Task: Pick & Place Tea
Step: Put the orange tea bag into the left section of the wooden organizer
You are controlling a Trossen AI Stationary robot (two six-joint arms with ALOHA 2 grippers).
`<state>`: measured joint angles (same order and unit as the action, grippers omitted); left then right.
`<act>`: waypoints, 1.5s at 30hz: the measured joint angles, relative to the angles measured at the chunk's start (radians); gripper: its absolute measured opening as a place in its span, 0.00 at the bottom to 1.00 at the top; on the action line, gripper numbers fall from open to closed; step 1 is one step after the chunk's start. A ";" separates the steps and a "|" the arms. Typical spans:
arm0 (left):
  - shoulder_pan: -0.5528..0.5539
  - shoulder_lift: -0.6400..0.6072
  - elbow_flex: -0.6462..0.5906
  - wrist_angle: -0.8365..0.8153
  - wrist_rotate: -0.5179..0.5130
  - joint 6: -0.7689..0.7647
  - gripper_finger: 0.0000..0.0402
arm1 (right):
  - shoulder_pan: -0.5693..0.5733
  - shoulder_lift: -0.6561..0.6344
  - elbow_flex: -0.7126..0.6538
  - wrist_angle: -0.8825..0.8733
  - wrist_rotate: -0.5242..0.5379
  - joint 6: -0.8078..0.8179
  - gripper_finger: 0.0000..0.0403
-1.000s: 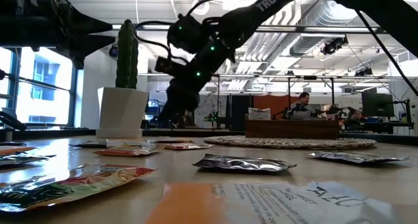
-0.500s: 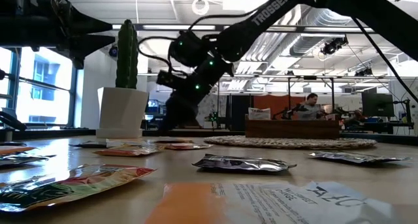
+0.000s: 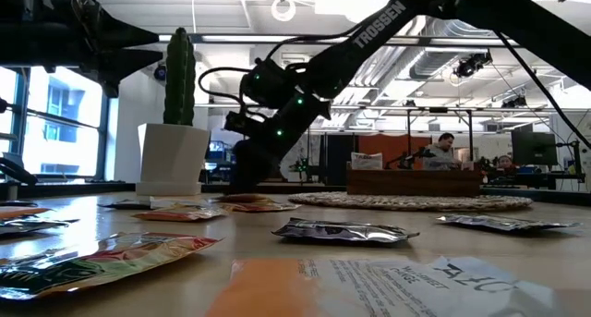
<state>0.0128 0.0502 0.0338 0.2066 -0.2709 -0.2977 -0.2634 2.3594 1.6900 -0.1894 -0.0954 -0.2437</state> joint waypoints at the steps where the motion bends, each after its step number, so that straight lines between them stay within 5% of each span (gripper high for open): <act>1: 0.000 0.000 0.000 0.000 0.000 0.000 0.42 | 0.000 0.006 0.001 -0.006 -0.003 0.001 0.33; 9: 0.000 0.000 0.000 0.000 0.001 0.000 0.42 | 0.001 0.003 0.000 -0.023 0.006 -0.001 0.03; 21: 0.000 0.000 0.000 -0.025 0.000 0.000 0.42 | 0.025 -0.186 -0.004 -0.164 0.254 -0.087 0.02; 31: 0.000 0.000 0.000 -0.055 0.003 -0.050 0.42 | 0.007 -0.453 -0.004 -0.434 0.746 -0.132 0.01; 36: 0.000 0.000 0.000 -0.108 0.003 -0.102 0.42 | -0.053 -0.645 -0.015 -0.546 0.725 0.050 0.01; 41: 0.000 0.000 0.000 -0.105 0.005 -0.139 0.42 | -0.090 -0.857 -0.316 -0.398 0.765 0.112 0.00; 45: 0.000 0.000 0.000 -0.105 0.017 -0.165 0.42 | -0.102 -1.005 -0.666 -0.018 0.773 0.147 0.00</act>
<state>0.0124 0.0502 0.0338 0.1017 -0.2541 -0.4628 -0.3652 1.3542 1.0242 -0.2079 0.6775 -0.0970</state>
